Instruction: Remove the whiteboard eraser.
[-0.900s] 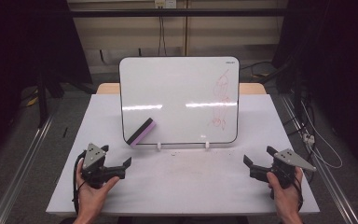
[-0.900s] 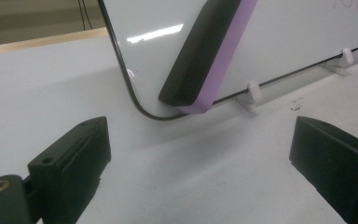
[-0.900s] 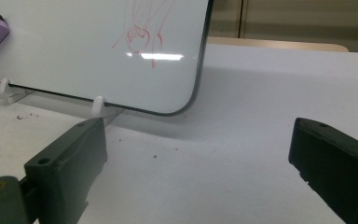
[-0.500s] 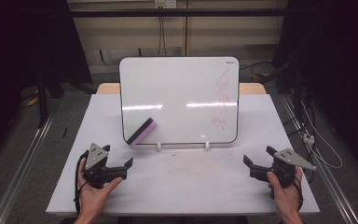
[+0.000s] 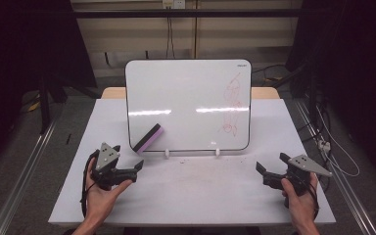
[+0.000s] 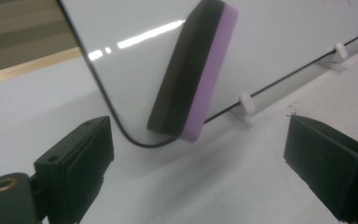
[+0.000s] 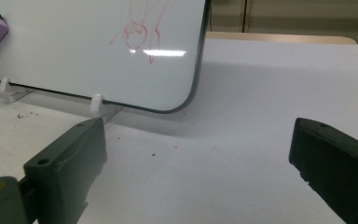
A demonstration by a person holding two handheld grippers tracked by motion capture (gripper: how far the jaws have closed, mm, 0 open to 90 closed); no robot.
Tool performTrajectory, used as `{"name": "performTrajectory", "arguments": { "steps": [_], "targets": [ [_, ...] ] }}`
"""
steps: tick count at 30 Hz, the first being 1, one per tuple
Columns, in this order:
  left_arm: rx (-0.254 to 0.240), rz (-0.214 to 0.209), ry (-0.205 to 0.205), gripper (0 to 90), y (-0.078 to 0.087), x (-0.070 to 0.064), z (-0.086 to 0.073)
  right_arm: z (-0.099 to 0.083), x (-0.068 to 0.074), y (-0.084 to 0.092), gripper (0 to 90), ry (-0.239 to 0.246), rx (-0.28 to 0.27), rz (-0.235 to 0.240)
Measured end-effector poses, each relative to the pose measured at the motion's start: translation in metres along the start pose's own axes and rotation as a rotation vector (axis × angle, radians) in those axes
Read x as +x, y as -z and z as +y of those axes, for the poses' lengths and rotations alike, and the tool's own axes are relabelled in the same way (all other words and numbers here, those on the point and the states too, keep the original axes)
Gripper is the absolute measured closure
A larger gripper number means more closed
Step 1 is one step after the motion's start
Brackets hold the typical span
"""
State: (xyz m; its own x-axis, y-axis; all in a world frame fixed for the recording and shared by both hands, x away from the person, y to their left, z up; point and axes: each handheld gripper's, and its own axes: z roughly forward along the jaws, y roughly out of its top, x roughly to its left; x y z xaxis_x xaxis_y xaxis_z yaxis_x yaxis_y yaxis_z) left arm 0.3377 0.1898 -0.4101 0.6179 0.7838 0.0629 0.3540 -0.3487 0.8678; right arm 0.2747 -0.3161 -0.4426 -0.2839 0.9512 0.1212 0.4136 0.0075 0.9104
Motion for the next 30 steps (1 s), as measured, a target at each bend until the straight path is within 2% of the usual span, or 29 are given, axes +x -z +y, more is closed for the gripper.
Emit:
{"name": "performTrajectory", "arguments": {
  "steps": [4,6,9,11,13,15,16,18,20,21,22,23,24,27,28,30],
  "targets": [
    [0.03,0.009,-0.048,8.6,-0.008,-0.002,0.007,0.0,0.001,0.0,3.5,0.006,0.002,0.008],
    [0.032,0.014,-0.054,7.8,-0.011,-0.002,0.01,0.0,0.002,0.0,3.5,0.009,0.004,0.013],
    [0.034,0.032,-0.091,8.2,-0.013,-0.002,0.017,0.0,0.003,-0.001,3.5,0.019,0.003,0.016],
    [0.029,0.035,-0.087,8.5,-0.014,-0.001,0.022,0.0,0.003,-0.001,3.5,0.031,0.005,0.009],
    [0.039,0.052,-0.089,8.7,-0.015,-0.001,0.027,0.0,0.003,-0.002,3.5,0.02,0.006,0.013],
    [0.057,0.052,-0.06,8.7,-0.018,-0.004,0.036,0.0,0.003,-0.003,3.5,0.018,0.007,0.011],
    [0.059,0.059,-0.073,8.7,-0.019,-0.005,0.038,0.001,0.003,-0.004,3.5,0.017,0.008,0.014],
    [0.066,0.081,-0.126,10.9,-0.024,-0.01,0.043,0.001,0.004,-0.006,3.5,0.023,0.01,0.017],
    [0.071,0.095,-0.159,14.7,-0.026,-0.01,0.041,0.001,0.005,-0.007,3.6,0.03,0.016,0.02],
    [0.074,0.128,-0.19,17.2,-0.029,-0.011,0.039,0.001,0.006,-0.007,3.5,0.031,0.017,0.023],
    [0.074,0.128,-0.19,17.2,-0.029,-0.011,0.039,0.001,0.007,-0.006,3.5,0.034,0.014,0.025],
    [0.09,0.141,-0.208,17.2,-0.032,-0.011,0.037,0.001,0.007,-0.005,3.5,0.037,0.012,0.028],
    [0.114,0.13,-0.214,19.2,-0.036,-0.009,0.034,0.001,0.008,-0.005,3.5,0.039,0.011,0.029],
    [0.112,0.113,-0.213,26.6,-0.039,-0.008,0.033,0.001,0.007,-0.005,3.5,0.039,0.01,0.031],
    [0.127,0.114,-0.231,28.1,-0.044,-0.009,0.032,0.001,0.007,-0.006,3.5,0.037,0.012,0.028],
    [0.137,0.107,-0.239,31.8,-0.045,-0.011,0.032,0.001,0.008,-0.006,3.5,0.036,0.011,0.028]
  ]
}}
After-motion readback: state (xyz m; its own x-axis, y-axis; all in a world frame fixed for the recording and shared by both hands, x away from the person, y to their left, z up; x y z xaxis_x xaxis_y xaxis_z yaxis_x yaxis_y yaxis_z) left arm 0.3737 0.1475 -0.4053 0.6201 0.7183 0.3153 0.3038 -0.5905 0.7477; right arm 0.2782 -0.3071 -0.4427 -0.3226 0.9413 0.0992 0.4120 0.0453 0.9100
